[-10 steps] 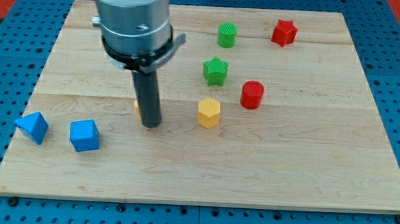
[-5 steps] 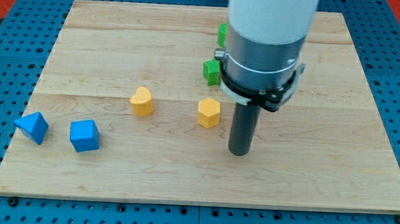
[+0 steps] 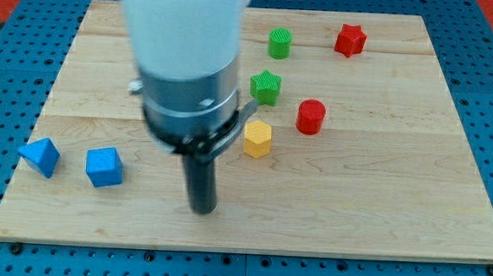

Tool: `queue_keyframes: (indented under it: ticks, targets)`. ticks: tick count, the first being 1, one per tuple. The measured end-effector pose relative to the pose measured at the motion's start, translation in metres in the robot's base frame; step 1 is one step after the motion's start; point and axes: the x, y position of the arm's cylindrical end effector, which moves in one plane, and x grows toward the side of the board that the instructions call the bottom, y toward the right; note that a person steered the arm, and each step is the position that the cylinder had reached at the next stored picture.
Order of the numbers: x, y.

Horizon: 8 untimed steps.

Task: Place blue cube in between yellow blocks

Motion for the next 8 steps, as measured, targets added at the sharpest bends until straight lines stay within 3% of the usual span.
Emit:
queue_keyframes:
  ticks: [1,2,3,4,6,8]
  targets:
    - [0.021,-0.036]
    - [0.011,-0.122]
    - [0.005,-0.163]
    - [-0.029,-0.148]
    - [-0.029,-0.125]
    - [-0.038,-0.184]
